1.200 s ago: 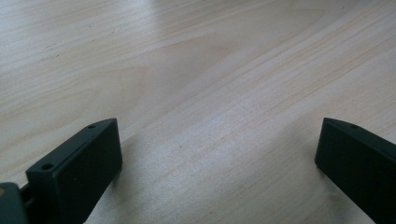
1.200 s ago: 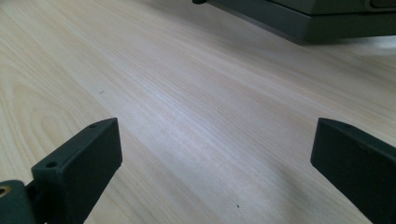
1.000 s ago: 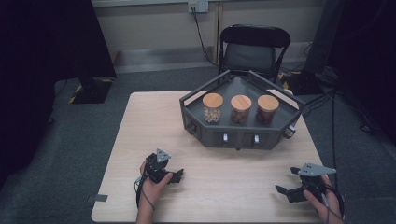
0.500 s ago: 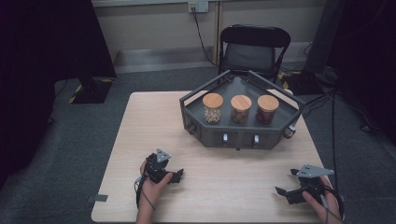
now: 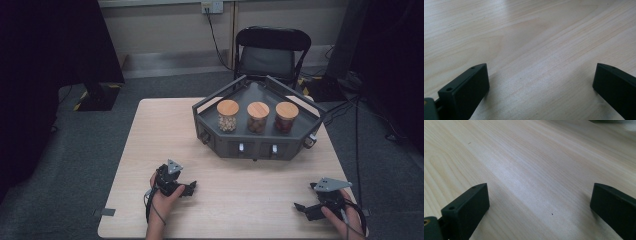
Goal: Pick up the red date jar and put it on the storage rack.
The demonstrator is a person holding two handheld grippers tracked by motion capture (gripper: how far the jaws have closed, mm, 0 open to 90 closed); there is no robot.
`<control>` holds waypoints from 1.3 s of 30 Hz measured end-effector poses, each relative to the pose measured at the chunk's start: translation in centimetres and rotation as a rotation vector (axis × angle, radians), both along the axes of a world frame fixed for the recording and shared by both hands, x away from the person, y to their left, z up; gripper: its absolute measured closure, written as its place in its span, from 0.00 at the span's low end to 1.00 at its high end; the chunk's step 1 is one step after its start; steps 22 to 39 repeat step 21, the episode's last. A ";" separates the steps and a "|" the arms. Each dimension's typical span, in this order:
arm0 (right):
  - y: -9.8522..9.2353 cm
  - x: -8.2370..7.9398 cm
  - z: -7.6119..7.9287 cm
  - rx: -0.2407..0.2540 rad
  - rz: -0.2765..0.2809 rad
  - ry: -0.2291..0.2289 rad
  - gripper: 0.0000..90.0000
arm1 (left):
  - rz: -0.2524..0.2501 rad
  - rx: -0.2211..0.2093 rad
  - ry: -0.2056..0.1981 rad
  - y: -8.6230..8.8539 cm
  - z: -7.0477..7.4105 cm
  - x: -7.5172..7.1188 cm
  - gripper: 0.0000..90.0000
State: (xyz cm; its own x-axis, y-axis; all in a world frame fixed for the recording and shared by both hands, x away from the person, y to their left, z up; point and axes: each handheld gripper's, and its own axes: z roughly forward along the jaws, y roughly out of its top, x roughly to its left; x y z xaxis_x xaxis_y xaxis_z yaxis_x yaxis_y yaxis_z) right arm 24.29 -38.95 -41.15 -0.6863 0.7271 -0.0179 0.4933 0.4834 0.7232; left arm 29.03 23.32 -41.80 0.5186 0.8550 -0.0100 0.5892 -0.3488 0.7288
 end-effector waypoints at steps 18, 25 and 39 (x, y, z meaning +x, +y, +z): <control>0.2 0.0 0.0 -0.006 -0.007 0.004 0.00 | 0.000 0.000 0.000 0.0 0.0 0.0 0.00; 0.2 -0.1 0.0 -0.005 -0.009 0.004 0.00 | 0.000 0.000 0.000 0.0 0.0 0.0 0.00; 0.2 -0.1 0.0 -0.005 -0.009 0.004 0.00 | 0.000 0.000 0.000 0.0 0.0 0.0 0.00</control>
